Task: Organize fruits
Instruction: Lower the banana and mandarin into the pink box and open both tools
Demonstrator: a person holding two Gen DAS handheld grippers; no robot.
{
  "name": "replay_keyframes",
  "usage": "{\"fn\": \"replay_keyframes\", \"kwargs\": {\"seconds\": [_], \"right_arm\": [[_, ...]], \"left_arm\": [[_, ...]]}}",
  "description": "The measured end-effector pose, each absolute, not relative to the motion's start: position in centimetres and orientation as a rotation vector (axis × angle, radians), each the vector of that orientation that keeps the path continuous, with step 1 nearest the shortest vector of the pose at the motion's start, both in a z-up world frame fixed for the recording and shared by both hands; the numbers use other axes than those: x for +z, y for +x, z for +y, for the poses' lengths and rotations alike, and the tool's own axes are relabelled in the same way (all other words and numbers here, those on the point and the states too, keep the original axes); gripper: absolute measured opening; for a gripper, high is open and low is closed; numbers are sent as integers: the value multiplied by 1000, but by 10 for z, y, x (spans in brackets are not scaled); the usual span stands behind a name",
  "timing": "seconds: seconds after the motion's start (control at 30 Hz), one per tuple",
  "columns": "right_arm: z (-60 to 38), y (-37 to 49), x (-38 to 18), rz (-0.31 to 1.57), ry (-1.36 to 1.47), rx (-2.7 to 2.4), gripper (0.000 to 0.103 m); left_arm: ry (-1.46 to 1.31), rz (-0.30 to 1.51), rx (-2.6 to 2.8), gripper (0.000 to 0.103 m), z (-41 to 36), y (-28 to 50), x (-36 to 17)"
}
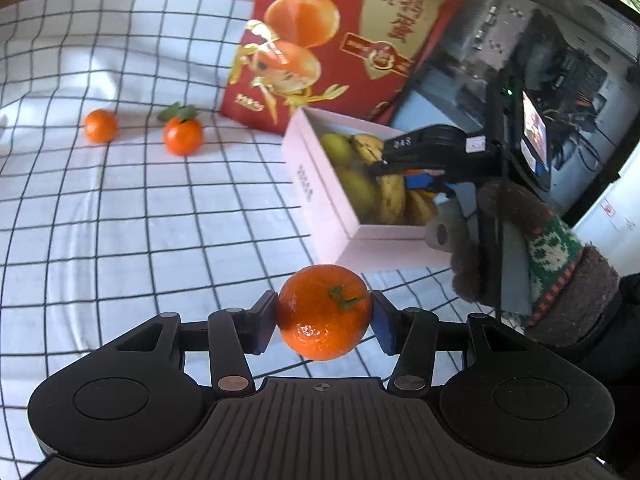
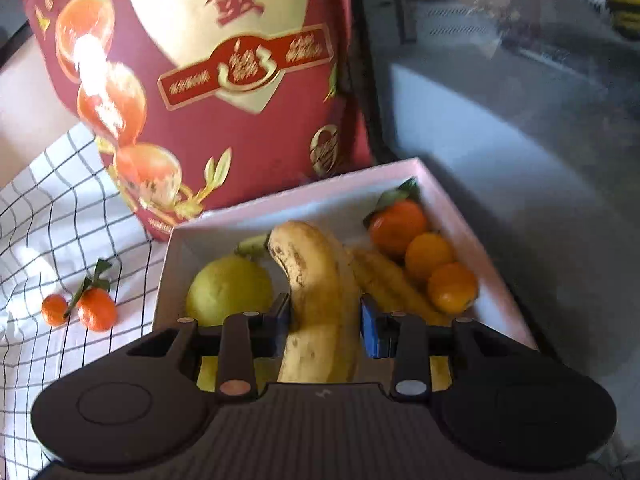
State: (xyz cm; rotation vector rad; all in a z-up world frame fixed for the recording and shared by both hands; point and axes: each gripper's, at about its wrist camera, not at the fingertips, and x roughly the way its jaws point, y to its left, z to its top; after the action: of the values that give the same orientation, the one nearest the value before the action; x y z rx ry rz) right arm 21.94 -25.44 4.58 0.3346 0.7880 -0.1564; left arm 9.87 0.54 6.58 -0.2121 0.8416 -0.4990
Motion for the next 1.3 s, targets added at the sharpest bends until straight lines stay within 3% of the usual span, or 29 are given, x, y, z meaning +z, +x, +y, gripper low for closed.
{"fn": "replay_keyframes", "kwargs": {"seconds": [0.37,0.5,1.0,1.3], "right_arm": [[-265,197,66,773,280,-84,37],[-270,169,91,694,222,-67,50],[-274,71,89,652,107,-56,51],[-256,37,88,649,61,-32,51]], "left_arm": [[-186,877,-557,55,-12,110,60],[-170,881,-587,55,-22,115,61],[15,718,-616,55,-94,185,103],[-43,859,-736,55,-148,229,80]]}}
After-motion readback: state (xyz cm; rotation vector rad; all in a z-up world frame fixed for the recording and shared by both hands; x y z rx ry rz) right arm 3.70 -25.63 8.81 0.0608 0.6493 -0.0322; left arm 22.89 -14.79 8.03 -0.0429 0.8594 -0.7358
